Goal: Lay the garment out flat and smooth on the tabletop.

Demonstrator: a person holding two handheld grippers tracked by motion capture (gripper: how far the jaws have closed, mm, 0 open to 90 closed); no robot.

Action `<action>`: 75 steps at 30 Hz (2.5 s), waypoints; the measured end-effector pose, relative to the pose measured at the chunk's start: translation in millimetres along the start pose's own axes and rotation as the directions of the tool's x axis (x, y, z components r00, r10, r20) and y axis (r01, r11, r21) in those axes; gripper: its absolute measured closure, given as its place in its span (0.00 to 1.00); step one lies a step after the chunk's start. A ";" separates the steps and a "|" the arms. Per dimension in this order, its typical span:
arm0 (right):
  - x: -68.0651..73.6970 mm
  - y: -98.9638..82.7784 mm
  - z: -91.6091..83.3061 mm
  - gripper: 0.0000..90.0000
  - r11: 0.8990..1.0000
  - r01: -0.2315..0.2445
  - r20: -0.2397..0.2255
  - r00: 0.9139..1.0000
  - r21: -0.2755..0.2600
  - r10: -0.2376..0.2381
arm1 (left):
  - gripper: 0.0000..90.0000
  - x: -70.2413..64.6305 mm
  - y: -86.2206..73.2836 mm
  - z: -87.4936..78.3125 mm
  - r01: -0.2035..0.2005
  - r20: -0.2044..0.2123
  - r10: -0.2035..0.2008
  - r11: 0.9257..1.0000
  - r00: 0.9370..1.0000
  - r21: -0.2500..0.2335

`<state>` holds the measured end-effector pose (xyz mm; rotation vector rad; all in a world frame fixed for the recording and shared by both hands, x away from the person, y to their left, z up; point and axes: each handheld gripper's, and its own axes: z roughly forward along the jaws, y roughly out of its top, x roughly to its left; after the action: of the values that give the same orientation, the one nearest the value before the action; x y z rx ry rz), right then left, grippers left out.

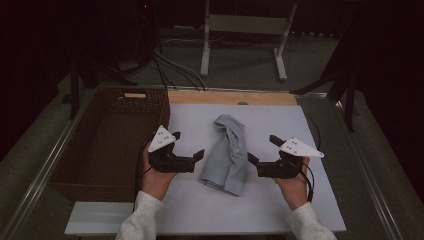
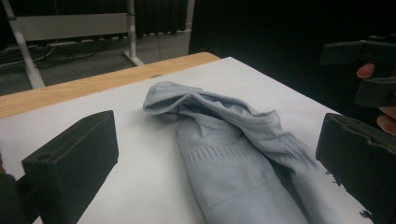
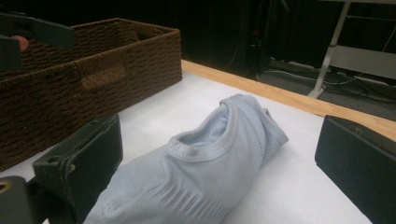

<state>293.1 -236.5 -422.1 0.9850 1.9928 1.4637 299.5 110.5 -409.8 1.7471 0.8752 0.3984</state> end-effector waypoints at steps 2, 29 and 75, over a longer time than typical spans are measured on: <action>0.6 1.1 2.1 0.01 1.000 -0.009 0.003 1.000 0.003 0.009 | 0.00 -0.1 0.1 -0.1 -0.001 0.001 0.001 1.000 1.000 0.000; 10.4 1.0 38.6 0.01 0.997 -0.011 -0.012 1.000 0.079 0.012 | 0.00 -1.2 -0.2 -0.1 0.001 0.010 -0.001 1.000 1.000 0.000; 23.0 -10.1 68.3 0.52 0.960 0.004 -0.038 0.999 0.281 0.007 | 0.00 -2.6 0.1 -1.2 -0.001 0.019 0.001 1.000 1.000 0.000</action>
<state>325.8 -179.0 -452.3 1.0792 2.2728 1.2292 297.0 109.4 -408.9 1.7487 0.8610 0.3822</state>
